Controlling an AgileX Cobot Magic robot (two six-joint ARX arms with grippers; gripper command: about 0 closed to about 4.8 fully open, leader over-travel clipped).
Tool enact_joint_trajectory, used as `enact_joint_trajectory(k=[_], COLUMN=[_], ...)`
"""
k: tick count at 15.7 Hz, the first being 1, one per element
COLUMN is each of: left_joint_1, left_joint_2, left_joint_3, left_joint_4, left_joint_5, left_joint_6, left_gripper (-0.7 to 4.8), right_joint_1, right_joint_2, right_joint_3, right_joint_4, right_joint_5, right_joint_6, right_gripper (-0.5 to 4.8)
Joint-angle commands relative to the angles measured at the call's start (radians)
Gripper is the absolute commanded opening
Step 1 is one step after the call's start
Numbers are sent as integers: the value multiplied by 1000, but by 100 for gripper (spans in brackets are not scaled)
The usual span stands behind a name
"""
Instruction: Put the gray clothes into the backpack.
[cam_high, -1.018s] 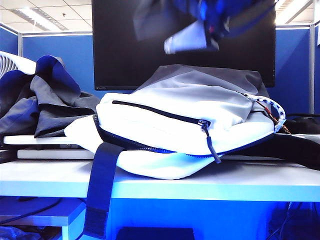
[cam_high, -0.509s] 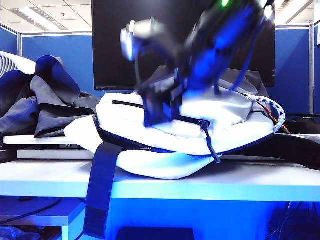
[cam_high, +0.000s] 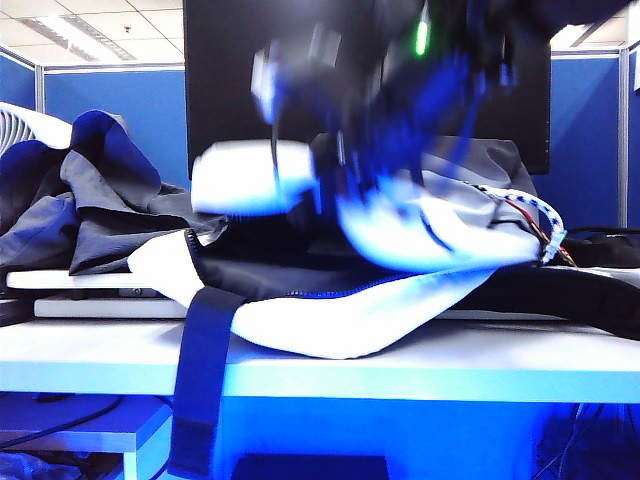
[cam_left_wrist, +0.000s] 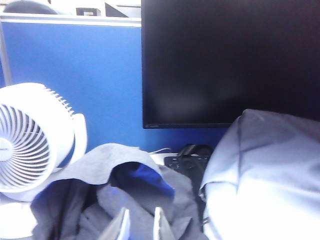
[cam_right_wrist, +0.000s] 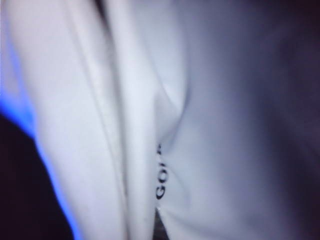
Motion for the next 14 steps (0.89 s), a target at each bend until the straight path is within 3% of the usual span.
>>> enact_joint_trajectory(k=[1, 4, 8, 9, 12, 14], left_joint_1=[2, 2, 2, 2, 2, 1], left_joint_2=[45, 166, 313, 382, 586, 660], left_joint_3=[3, 3, 3, 3, 5, 5], left_joint_4=[9, 44, 181, 260, 435, 451], left_joint_5=[-51, -51, -104, -157, -196, -196], left_joint_6=[44, 43, 55, 71, 65, 29], left_gripper=[80, 80, 92, 149, 463, 479], right_joint_1=[-49, -182, -227, -225, -222, -222], right_joint_2=[-88, -85, -87, -85, -84, -85], right_joint_3=[89, 269, 450, 451, 451, 451], right_joint_4=[142, 150, 2, -42, -200, -241], right_joint_5=[-38, -233, -330, -375, -401, -401], right_joint_6=[215, 512, 552, 554, 554, 553], right_gripper=[-1, -1, -1, -1, -1, -1])
